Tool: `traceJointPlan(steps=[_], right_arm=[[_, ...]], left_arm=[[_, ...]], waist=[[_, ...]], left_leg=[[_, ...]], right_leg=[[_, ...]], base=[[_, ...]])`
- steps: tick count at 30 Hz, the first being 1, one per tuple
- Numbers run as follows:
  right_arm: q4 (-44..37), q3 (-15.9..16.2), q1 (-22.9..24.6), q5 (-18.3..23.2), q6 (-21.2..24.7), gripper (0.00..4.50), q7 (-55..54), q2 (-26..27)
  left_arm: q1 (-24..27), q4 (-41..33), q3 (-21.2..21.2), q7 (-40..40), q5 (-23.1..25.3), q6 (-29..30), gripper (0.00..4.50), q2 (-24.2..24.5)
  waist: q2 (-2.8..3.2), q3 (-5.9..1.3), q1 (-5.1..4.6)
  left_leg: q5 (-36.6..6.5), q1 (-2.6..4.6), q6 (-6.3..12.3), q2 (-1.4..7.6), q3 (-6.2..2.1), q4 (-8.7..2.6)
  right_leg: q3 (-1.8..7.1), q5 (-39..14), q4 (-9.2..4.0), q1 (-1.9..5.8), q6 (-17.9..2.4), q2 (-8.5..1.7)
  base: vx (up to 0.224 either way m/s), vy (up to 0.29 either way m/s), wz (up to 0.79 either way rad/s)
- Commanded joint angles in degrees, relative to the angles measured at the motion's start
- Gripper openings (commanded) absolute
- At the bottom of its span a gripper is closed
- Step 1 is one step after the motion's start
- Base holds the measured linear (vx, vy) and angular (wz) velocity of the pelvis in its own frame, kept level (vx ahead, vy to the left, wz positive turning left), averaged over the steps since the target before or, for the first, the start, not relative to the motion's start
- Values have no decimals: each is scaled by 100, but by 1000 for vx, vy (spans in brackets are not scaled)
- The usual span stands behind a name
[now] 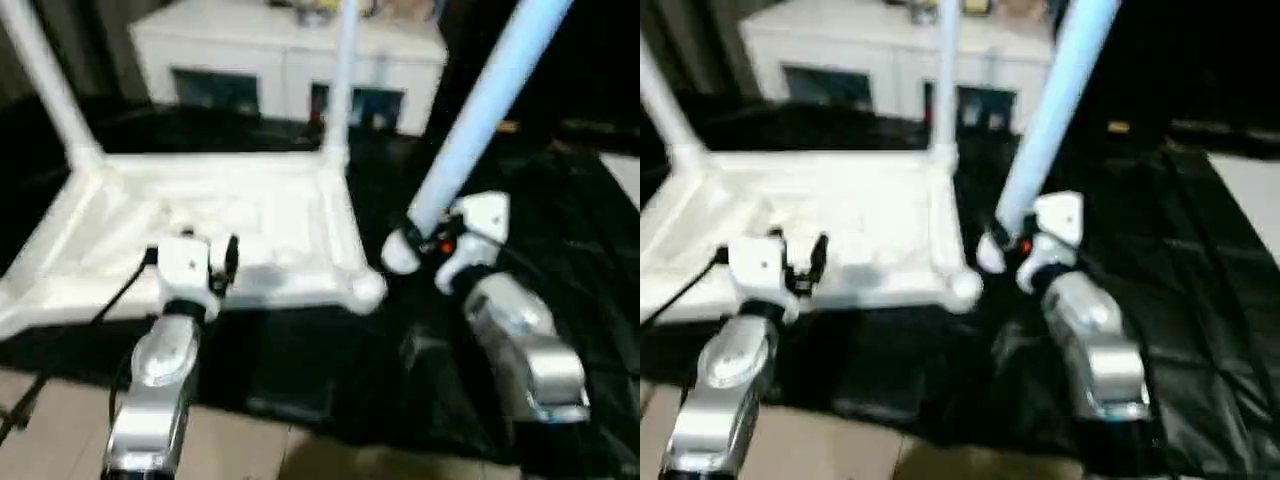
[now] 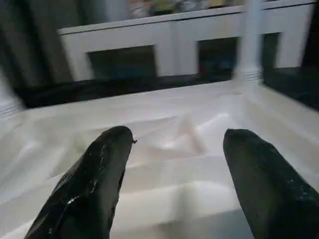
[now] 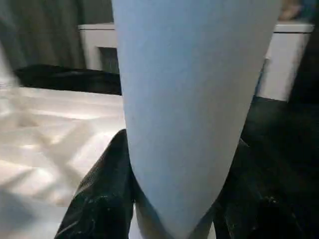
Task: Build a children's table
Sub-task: Insert table leg to table base
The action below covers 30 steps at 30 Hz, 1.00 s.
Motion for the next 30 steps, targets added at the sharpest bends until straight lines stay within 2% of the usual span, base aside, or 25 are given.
traceJointPlan(steps=[1,2,3,4,5,6,7,8,9,10,11,12,13,14,15,16,17,19,20,21,22,25,27,28,30], right_arm=[[-68,-172,32,53,58,185,-9,-51],[-103,-197,56,75,96,185,-25,-34],[-141,-237,80,132,126,185,-41,5],[-142,-235,81,128,124,185,-43,3],[-167,-183,95,63,112,185,-61,-38],[-173,-145,98,59,131,185,-50,-66],[-182,-108,100,86,143,185,-7,-89],[-182,-108,100,86,143,185,-7,-89],[-236,-56,105,190,182,185,145,-118],[-236,-56,105,190,182,185,145,-118],[-267,-41,110,228,198,185,222,-123],[-293,1,111,245,237,185,330,-161],[-295,6,111,247,241,185,341,-166],[-297,29,106,275,263,185,412,-191],[-297,29,106,275,263,185,412,-191],[-301,75,89,337,338,185,529,-250],[-329,89,71,428,417,185,644,-286],[-353,113,53,491,490,185,733,-327],[-422,180,37,600,584,185,957,-435],[-475,255,19,660,680,185,1169,-572],[-475,255,19,660,680,185,1169,-572],[-513,400,-48,709,757,185,1675,-950],[-437,389,-124,728,743,185,1877,-1089],[-424,399,-140,717,749,185,1929,-1126],[-394,440,-168,721,730,185,2043,-1194]], left_arm=[[-39,62,-197,-105,-42,-102,339,-13],[-45,72,-200,-128,-62,-119,339,-1],[-52,74,-192,-157,-67,-133,339,14],[-52,74,-191,-158,-66,-132,339,15],[-59,78,-171,-172,-36,-131,339,38],[-62,85,-162,-201,-29,-160,339,49],[-66,71,-175,-265,-4,-145,339,90],[-66,71,-175,-265,-4,-145,339,90],[-46,14,-236,-703,-237,-155,339,191],[-46,14,-236,-703,-237,-155,339,191],[-35,-20,-300,-940,-371,-111,339,269],[6,-139,-424,-1550,-778,-32,356,416],[13,-157,-436,-1629,-837,-17,366,431],[33,-291,-563,-2143,-1108,128,373,612],[33,-291,-563,-2143,-1108,128,373,612],[0,-401,-835,-2911,-1319,370,385,966],[-77,-388,-958,-3240,-1360,454,385,1128],[-155,-344,-1009,-3431,-1376,497,411,1217],[-294,-243,-1065,-3758,-1420,585,416,1364],[-463,-69,-1124,-4032,-1351,610,420,1544],[-463,-69,-1124,-4032,-1351,610,430,1544],[-991,543,-1276,-4636,-1089,611,442,2036],[-1401,999,-1495,-5012,-913,695,442,2391],[-1504,1120,-1536,-5068,-852,715,442,2442],[-1702,1398,-1565,-5106,-762,751,442,2444]], waist=[[-248,-282,229],[-146,-292,362],[-180,-224,392],[-89,-210,423],[1,-189,360],[144,-219,299],[287,-128,126],[300,-153,21],[405,-283,-136],[376,-301,-195],[376,-301,-195],[225,-327,-149],[96,-433,-23],[80,-450,41],[67,-528,87],[113,-512,125],[124,-510,138],[160,-372,139],[172,-343,143],[206,-287,199],[181,-255,199],[169,-190,243],[165,-114,243],[169,-147,232],[179,-168,232]], left_leg=[[-978,-145,890,-6,167,98],[-678,-247,640,85,61,254],[-251,-461,265,105,-65,346],[-166,-421,123,135,-105,291],[227,-496,208,287,-197,86],[171,-299,261,354,-141,-285],[-887,-162,254,593,-223,-708],[-1352,-123,261,675,-330,-793],[-1811,408,591,937,-634,-883],[-1498,416,874,968,-679,-886],[-1498,416,874,968,-679,-886],[425,188,1681,811,-478,-579],[1667,-245,1658,527,-211,-358],[2042,-359,1531,490,-192,-358],[2441,-373,1347,455,-186,-316],[2738,-328,934,480,-197,-338],[2559,-302,842,496,-194,-347],[1222,-246,579,623,-181,-489],[853,-224,527,665,-178,-523],[-88,-140,362,722,-131,-605],[-350,-139,317,720,-103,-636],[-1174,-93,7,713,31,-717],[-1901,-33,-356,718,56,-788],[-1968,-25,-476,730,32,-791],[-1726,-83,-481,752,17,-827]], right_leg=[[1011,-1611,-1091,710,-1040,-557],[1204,-2036,-1122,852,-1366,-734],[1211,-2191,-1077,951,-1592,-585],[1189,-2180,-1091,891,-1663,-532],[784,-2114,-1099,854,-1660,-574],[473,-2413,-1154,706,-1477,-304],[200,-2464,-1002,537,-1216,4],[122,-2298,-867,541,-1137,80],[-36,-882,-526,214,-1172,78],[-78,-382,-449,188,-1124,50],[-78,-382,-449,188,-1124,50],[56,1048,-539,221,-1155,-263],[272,2634,-461,596,-1276,-451],[295,3297,-420,649,-1219,-466],[295,4053,-317,669,-1102,-424],[187,4828,-241,542,-904,-283],[174,4614,-255,515,-875,-262],[154,2788,-436,414,-1166,-305],[155,2210,-477,398,-1302,-323],[173,891,-579,350,-1538,-329],[186,573,-611,341,-1560,-328],[227,-757,-741,293,-1413,-347],[252,-2188,-861,208,-1055,-381],[264,-2314,-854,203,-975,-405],[252,-1837,-817,233,-992,-399]], base=[[88,-104,-22],[88,-104,-22],[88,-82,-44],[76,-52,-38],[76,-52,-38],[65,5,-10],[71,56,-10],[135,82,-4],[104,63,-6],[115,48,5],[51,21,0],[94,36,4],[0,0,0],[0,0,0],[0,0,0],[0,0,0],[0,0,0],[0,0,0],[0,0,0],[-73,-9,3],[-85,-11,5],[-86,-7,5],[-85,2,2],[-72,11,-6],[-36,6,-3]])
